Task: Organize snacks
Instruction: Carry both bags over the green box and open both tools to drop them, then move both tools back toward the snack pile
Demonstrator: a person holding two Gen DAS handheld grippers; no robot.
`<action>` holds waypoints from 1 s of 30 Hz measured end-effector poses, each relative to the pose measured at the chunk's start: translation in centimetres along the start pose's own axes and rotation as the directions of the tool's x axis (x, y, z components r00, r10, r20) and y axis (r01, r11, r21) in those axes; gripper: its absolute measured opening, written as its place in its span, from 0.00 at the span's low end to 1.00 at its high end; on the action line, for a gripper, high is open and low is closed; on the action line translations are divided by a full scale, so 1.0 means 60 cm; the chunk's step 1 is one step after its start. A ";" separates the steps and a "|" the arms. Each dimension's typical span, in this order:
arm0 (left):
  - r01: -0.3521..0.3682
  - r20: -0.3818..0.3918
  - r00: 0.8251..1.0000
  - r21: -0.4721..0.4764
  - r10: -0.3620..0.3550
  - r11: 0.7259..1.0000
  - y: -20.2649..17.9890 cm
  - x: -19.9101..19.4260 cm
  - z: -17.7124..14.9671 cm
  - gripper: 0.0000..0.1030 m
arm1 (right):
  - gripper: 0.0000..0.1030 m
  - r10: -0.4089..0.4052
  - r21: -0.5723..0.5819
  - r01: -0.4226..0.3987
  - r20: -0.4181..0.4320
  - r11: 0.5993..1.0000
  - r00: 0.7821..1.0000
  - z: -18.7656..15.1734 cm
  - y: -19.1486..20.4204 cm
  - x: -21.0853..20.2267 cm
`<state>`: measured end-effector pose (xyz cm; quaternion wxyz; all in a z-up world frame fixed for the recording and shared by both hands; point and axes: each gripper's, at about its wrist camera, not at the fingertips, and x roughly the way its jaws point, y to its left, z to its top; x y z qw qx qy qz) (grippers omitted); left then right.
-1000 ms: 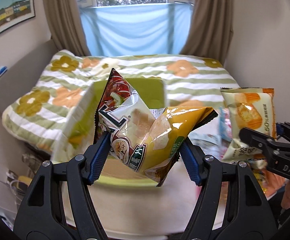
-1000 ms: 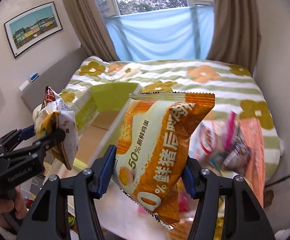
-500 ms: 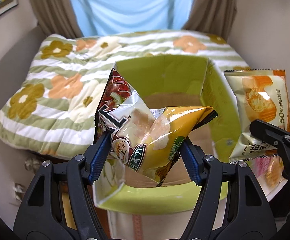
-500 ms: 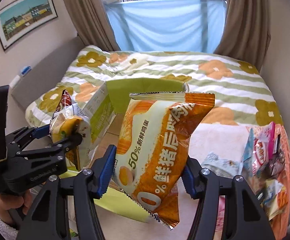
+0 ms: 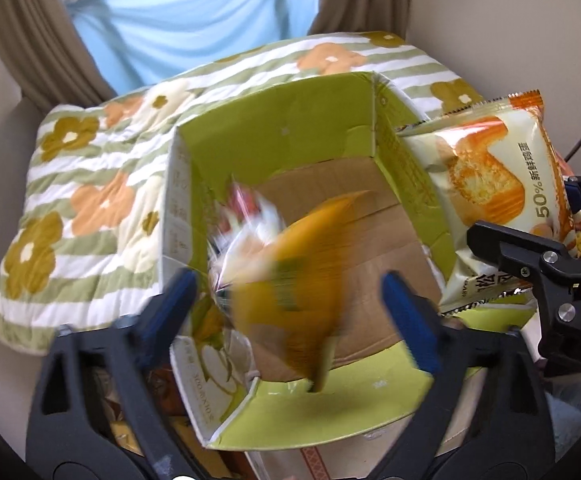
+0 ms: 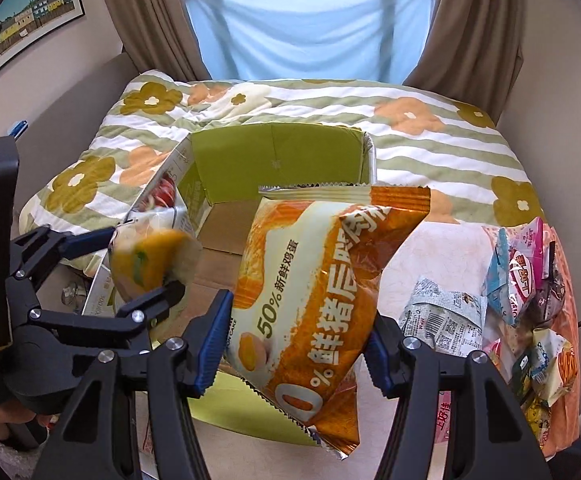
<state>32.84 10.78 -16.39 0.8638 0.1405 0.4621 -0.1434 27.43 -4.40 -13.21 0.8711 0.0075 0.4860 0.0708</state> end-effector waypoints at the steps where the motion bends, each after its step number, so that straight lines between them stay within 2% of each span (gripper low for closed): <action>1: -0.005 0.011 1.000 -0.005 0.006 1.000 0.004 -0.008 -0.002 0.94 | 0.54 0.004 0.002 -0.004 -0.004 1.000 1.000 -0.001 -0.003 0.000; 4: -0.023 0.032 0.999 -0.039 0.024 0.999 0.023 -0.034 -0.014 0.95 | 0.54 0.016 0.009 -0.016 -0.007 1.000 1.000 -0.001 -0.007 -0.002; 11: -0.019 0.025 0.999 -0.221 0.026 0.975 0.084 -0.057 -0.060 0.95 | 0.54 0.033 -0.035 -0.034 -0.047 0.999 0.998 0.000 0.013 0.018; 15: -0.023 0.016 0.999 -0.279 0.028 0.960 0.106 -0.065 -0.078 0.95 | 0.54 0.040 -0.059 -0.043 -0.060 0.997 0.997 -0.002 0.027 0.030; 17: -0.023 0.025 0.999 -0.293 0.031 0.956 0.113 -0.072 -0.086 0.95 | 0.55 0.035 -0.052 -0.037 -0.037 0.998 0.999 -0.004 0.030 0.030; 19: -0.027 0.032 0.999 -0.306 0.039 0.952 0.118 -0.080 -0.094 0.95 | 0.75 0.040 -0.049 -0.039 0.000 0.998 0.999 -0.008 0.031 0.025; 20: -0.025 0.033 0.999 -0.314 0.037 0.949 0.119 -0.081 -0.097 0.95 | 0.99 0.044 -0.046 -0.044 0.013 0.998 0.999 -0.009 0.030 0.024; 23: -0.013 0.033 0.999 -0.330 0.025 0.944 0.122 -0.083 -0.105 0.95 | 1.00 0.061 -0.026 -0.059 0.059 0.998 0.996 -0.019 0.027 0.015; 30: 0.024 0.045 0.999 -0.312 -0.010 0.950 0.116 -0.079 -0.111 0.95 | 1.00 0.041 -0.024 -0.040 0.062 0.999 0.997 -0.038 0.032 -0.001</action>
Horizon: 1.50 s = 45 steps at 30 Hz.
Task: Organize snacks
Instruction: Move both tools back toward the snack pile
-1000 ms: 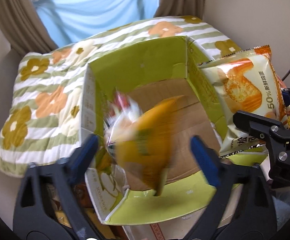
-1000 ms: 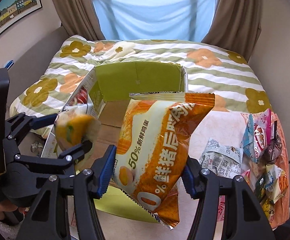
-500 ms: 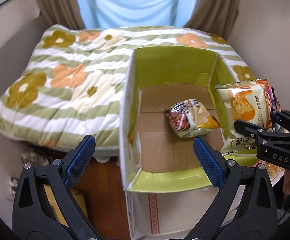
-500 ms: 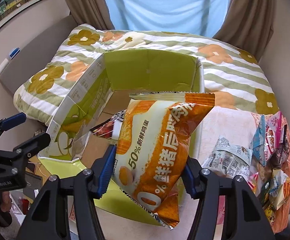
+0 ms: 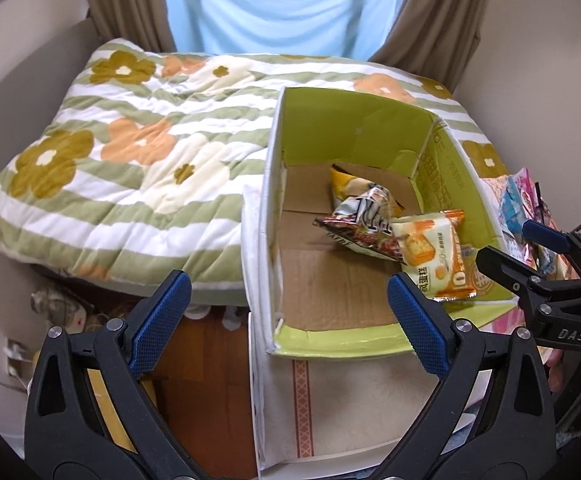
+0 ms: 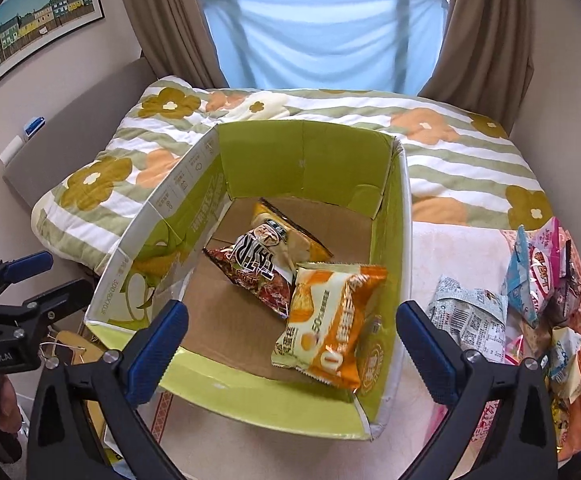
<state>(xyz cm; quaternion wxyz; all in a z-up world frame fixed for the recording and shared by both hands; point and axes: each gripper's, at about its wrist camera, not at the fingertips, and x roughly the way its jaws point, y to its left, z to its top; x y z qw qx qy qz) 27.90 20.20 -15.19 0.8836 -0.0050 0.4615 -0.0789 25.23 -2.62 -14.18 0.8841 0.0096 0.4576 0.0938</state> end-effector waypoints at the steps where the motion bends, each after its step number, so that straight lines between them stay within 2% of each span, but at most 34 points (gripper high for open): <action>1: 0.009 0.004 1.000 0.007 -0.009 1.000 -0.001 -0.001 0.000 0.95 | 1.00 0.002 0.004 -0.002 0.005 1.000 1.000 -0.001 0.001 -0.005; 12: 0.078 0.046 0.996 0.038 -0.079 0.996 -0.033 -0.020 0.013 0.95 | 1.00 -0.014 0.029 0.012 0.059 1.000 0.998 -0.007 -0.008 -0.077; 18: 0.114 0.070 0.991 0.060 -0.118 0.992 -0.096 -0.040 0.026 0.95 | 1.00 -0.030 0.077 0.022 0.102 0.997 0.994 -0.015 -0.066 -0.129; 25: 0.142 0.078 0.986 0.053 -0.146 0.988 -0.212 -0.057 0.010 0.95 | 1.00 -0.079 0.098 0.067 0.125 0.993 0.989 -0.025 -0.175 -0.194; 31: 0.145 0.041 0.988 0.057 -0.148 0.988 -0.337 -0.049 -0.014 0.95 | 1.00 -0.144 0.099 0.132 0.127 0.986 0.981 -0.055 -0.291 -0.244; 35: 0.154 -0.025 0.988 0.042 -0.153 0.987 -0.422 -0.023 -0.035 0.95 | 1.00 -0.148 0.111 0.136 0.102 0.984 0.984 -0.072 -0.364 -0.252; 41: 0.124 -0.148 0.981 -0.032 -0.128 0.992 -0.515 0.051 -0.064 0.95 | 1.00 -0.099 0.079 0.099 0.001 0.992 0.995 -0.093 -0.459 -0.217; 45: 0.121 -0.214 0.967 -0.094 -0.139 0.988 -0.546 0.106 -0.084 0.95 | 1.00 -0.074 0.049 0.077 -0.063 0.996 0.995 -0.106 -0.507 -0.171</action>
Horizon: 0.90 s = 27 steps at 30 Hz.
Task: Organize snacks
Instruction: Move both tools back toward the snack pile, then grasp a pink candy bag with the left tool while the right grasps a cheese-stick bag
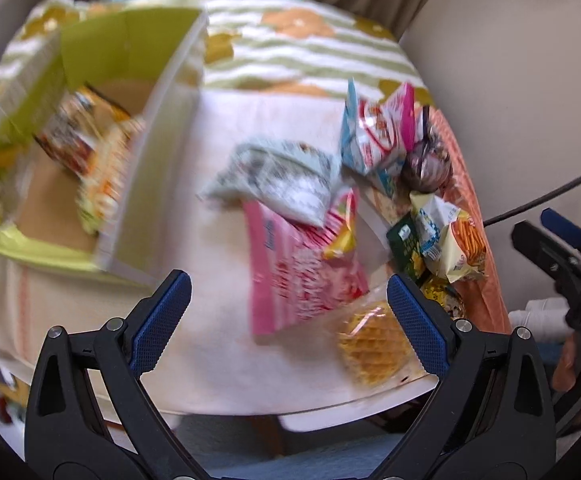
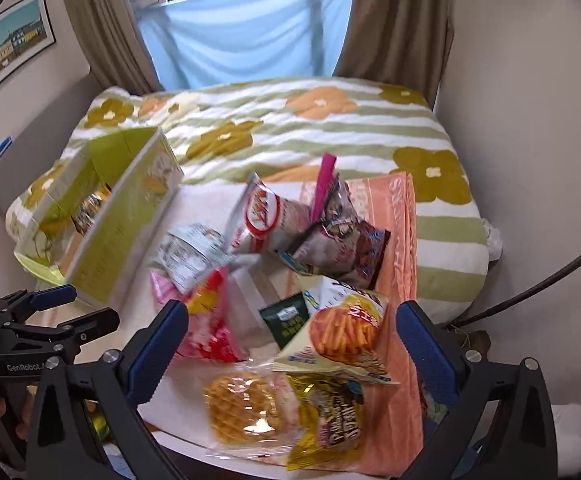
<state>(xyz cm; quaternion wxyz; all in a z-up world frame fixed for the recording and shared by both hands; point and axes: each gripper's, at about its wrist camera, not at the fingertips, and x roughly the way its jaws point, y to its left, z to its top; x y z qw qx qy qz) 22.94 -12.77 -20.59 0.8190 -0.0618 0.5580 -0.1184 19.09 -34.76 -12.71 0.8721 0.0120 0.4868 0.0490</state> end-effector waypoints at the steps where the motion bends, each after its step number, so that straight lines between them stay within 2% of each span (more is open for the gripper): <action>1: 0.004 -0.014 1.000 -0.016 -0.005 1.000 -0.005 0.017 -0.002 0.95 | 1.00 0.001 -0.005 -0.001 -0.020 1.000 1.000 -0.002 -0.009 0.015; 6: -0.032 -0.044 0.999 -0.043 0.030 0.999 -0.022 0.087 0.000 0.95 | 1.00 0.026 0.028 -0.024 -0.083 0.999 0.996 -0.013 -0.045 0.075; 11: -0.052 -0.082 0.995 -0.045 0.049 0.998 -0.024 0.139 0.004 0.95 | 1.00 0.011 0.034 -0.007 -0.123 0.999 0.992 -0.021 -0.058 0.117; 16: -0.036 -0.103 0.994 -0.086 0.028 0.996 -0.011 0.170 0.001 0.95 | 1.00 -0.012 0.038 0.019 -0.165 0.999 0.986 -0.019 -0.066 0.150; 19: -0.018 -0.101 0.995 -0.096 0.008 0.995 -0.007 0.179 0.002 0.94 | 1.00 0.007 0.062 0.005 -0.180 0.998 0.984 -0.018 -0.069 0.162; 21: -0.006 -0.108 0.994 -0.092 -0.005 0.996 -0.007 0.185 0.003 0.81 | 1.00 0.009 0.073 0.005 -0.188 0.997 0.982 -0.016 -0.073 0.170; 25: 0.019 -0.111 0.993 -0.085 -0.028 0.996 -0.009 0.190 -0.002 0.70 | 0.99 0.003 0.075 0.014 -0.217 0.997 0.976 -0.018 -0.074 0.184; 27: 0.020 -0.114 0.993 -0.075 -0.028 0.997 -0.011 0.188 -0.004 0.66 | 0.93 0.003 0.079 0.015 -0.234 0.997 0.972 -0.023 -0.078 0.190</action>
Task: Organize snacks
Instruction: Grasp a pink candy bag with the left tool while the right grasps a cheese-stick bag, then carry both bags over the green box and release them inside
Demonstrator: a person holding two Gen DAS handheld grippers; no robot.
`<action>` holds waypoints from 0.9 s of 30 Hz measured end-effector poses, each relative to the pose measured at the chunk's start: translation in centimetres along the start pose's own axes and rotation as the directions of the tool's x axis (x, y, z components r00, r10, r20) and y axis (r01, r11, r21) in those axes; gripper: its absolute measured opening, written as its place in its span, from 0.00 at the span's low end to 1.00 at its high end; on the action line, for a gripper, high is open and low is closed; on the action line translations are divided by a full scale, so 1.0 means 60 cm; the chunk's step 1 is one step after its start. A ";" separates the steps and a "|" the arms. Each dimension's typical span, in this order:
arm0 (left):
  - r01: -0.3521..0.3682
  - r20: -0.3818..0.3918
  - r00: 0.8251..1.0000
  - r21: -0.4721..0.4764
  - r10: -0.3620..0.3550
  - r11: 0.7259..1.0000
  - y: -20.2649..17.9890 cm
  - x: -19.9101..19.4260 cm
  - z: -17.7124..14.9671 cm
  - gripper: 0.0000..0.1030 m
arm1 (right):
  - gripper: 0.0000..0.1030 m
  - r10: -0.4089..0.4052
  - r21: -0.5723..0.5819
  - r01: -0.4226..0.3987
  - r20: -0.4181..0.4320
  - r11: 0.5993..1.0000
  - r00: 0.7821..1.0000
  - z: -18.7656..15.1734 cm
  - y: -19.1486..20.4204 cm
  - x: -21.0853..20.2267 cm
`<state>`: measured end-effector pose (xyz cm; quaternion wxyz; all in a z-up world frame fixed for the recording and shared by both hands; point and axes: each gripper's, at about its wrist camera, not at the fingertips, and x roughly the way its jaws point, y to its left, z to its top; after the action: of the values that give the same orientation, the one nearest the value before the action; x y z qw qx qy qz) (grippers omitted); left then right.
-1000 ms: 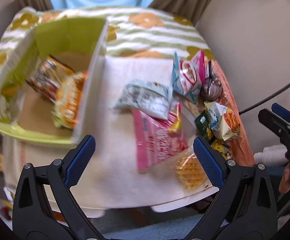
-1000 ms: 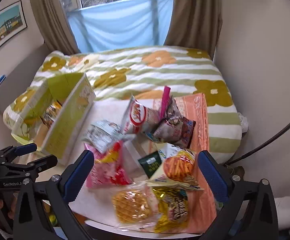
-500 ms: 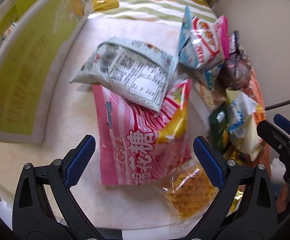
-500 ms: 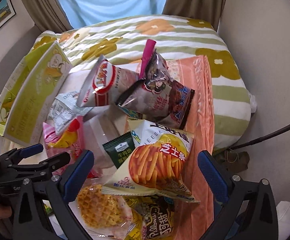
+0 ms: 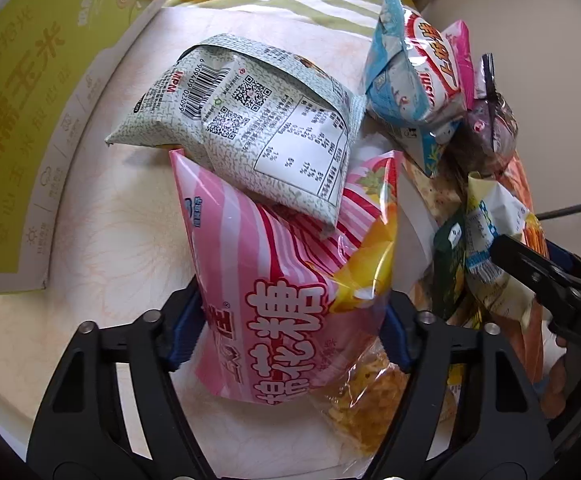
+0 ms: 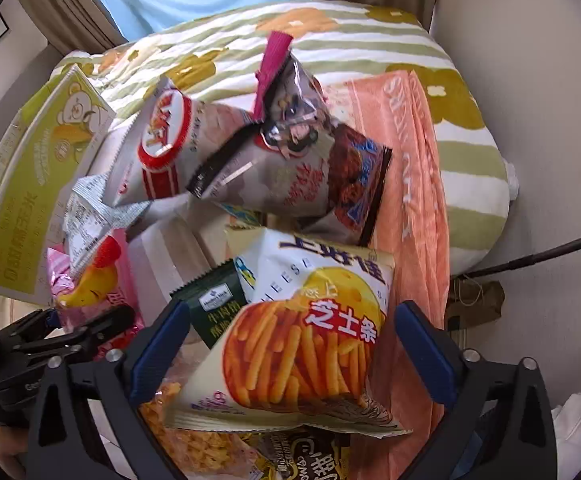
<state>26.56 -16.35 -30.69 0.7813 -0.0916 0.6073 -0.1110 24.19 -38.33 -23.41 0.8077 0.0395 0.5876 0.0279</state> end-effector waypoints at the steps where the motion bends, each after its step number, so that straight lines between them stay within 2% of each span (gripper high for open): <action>1: -0.002 -0.002 1.000 0.008 0.002 1.000 -0.001 -0.002 -0.002 0.65 | 0.91 0.002 0.003 -0.002 -0.008 1.000 1.000 -0.001 -0.003 0.003; 3: -0.002 -0.004 1.000 0.012 0.002 1.000 0.002 -0.010 -0.009 0.63 | 0.87 0.006 0.013 -0.006 -0.025 1.000 1.000 -0.004 -0.006 0.010; 10: -0.019 0.008 1.000 0.035 0.019 0.999 0.007 -0.038 -0.022 0.61 | 0.84 0.043 0.053 -0.041 -0.045 0.998 0.998 -0.012 -0.015 0.020; 12: -0.023 0.006 1.000 0.035 0.023 0.999 0.009 -0.045 -0.025 0.61 | 0.76 0.064 0.069 -0.061 -0.049 0.996 0.997 -0.014 -0.017 0.023; 15: -0.027 0.006 1.000 0.031 0.027 0.999 0.009 -0.050 -0.026 0.61 | 0.69 0.069 0.072 -0.065 -0.052 0.995 0.996 -0.019 -0.020 0.026; 20: -0.041 0.027 0.999 0.037 0.040 0.998 0.000 -0.069 -0.024 0.61 | 0.60 0.074 0.099 -0.072 -0.023 0.992 0.997 -0.031 -0.025 0.009; 27: -0.031 0.086 0.996 0.053 0.027 0.998 -0.006 -0.119 -0.034 0.61 | 0.59 0.086 0.094 -0.091 0.052 0.991 0.995 -0.041 -0.021 -0.043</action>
<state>22.87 -14.69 -24.43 0.8103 -0.0663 0.5714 -0.1119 21.08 -39.72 -21.85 0.8166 0.1051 0.5665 0.0343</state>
